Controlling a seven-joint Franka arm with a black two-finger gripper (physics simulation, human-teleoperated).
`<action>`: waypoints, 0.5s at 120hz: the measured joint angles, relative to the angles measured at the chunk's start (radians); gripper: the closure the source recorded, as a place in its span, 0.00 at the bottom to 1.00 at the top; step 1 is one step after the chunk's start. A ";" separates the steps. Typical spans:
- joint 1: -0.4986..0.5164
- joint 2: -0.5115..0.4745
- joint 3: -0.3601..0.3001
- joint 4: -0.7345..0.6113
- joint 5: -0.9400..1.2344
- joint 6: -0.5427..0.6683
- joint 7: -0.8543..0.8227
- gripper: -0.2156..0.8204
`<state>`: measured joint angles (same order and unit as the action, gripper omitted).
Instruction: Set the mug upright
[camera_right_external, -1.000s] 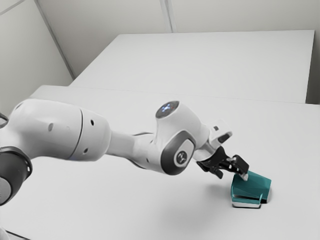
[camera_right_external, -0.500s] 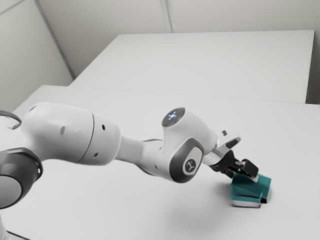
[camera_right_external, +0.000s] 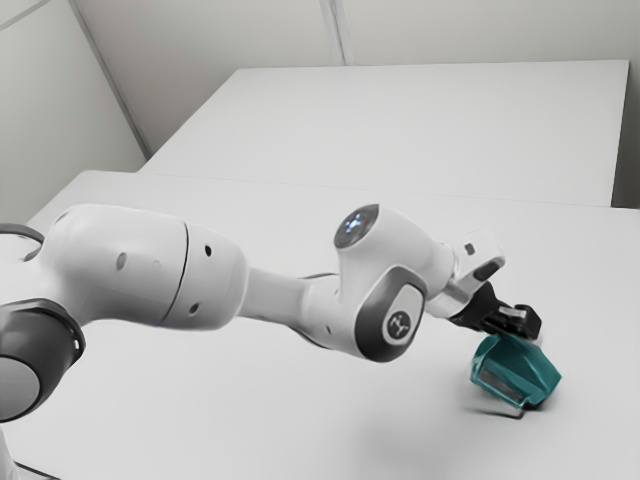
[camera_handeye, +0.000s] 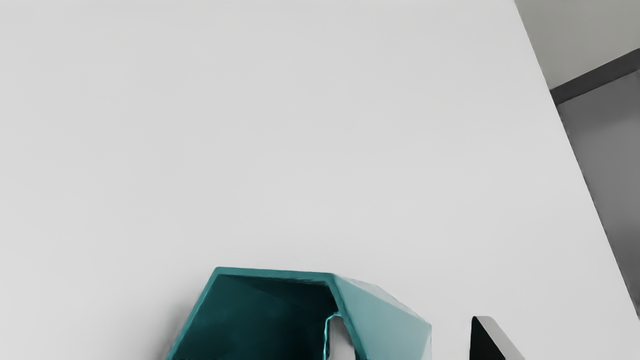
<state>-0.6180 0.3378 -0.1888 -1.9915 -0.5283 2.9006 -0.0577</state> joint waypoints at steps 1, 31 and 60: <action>0.000 0.000 -0.002 0.002 0.000 0.000 -0.002 0.66; -0.001 0.008 -0.050 0.010 -0.003 0.002 -0.107 0.86; 0.000 0.000 -0.050 0.012 0.007 -0.003 -0.192 0.94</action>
<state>-0.6183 0.3376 -0.2390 -1.9797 -0.5208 2.8980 -0.2494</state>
